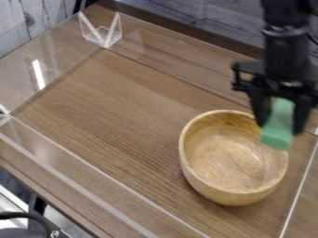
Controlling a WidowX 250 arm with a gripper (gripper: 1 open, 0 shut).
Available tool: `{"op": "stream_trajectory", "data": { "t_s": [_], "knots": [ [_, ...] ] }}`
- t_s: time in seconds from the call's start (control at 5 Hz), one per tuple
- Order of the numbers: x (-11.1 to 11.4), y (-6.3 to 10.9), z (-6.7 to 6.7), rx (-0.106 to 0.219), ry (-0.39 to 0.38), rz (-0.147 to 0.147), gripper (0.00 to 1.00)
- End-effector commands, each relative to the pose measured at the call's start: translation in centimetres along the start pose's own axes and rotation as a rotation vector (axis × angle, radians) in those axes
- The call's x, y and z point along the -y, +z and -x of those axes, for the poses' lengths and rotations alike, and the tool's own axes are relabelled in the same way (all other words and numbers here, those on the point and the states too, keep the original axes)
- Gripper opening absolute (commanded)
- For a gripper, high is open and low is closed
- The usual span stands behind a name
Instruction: Put green stick into wooden bowl
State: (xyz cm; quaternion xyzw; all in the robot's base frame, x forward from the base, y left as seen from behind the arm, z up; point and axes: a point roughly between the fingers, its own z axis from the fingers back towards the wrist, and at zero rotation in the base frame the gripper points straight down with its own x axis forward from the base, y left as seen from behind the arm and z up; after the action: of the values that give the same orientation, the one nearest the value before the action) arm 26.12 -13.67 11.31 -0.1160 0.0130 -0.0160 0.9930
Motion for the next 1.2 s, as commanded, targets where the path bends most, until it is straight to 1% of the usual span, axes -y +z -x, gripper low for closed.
{"op": "stream_trajectory", "data": {
  "t_s": [0.0, 0.2, 0.6, 1.0],
  "knots": [
    [-3.3, 1.5, -0.1, 0.042, 0.026, -0.011, 0.0],
    [-6.6, 2.2, 0.4, 0.055, 0.044, -0.021, 0.0],
    [-1.6, -0.1, 1.0, 0.054, -0.049, -0.015, 0.0],
    [-2.1, -0.7, 1.2, 0.029, -0.041, -0.024, 0.0]
  ]
}}
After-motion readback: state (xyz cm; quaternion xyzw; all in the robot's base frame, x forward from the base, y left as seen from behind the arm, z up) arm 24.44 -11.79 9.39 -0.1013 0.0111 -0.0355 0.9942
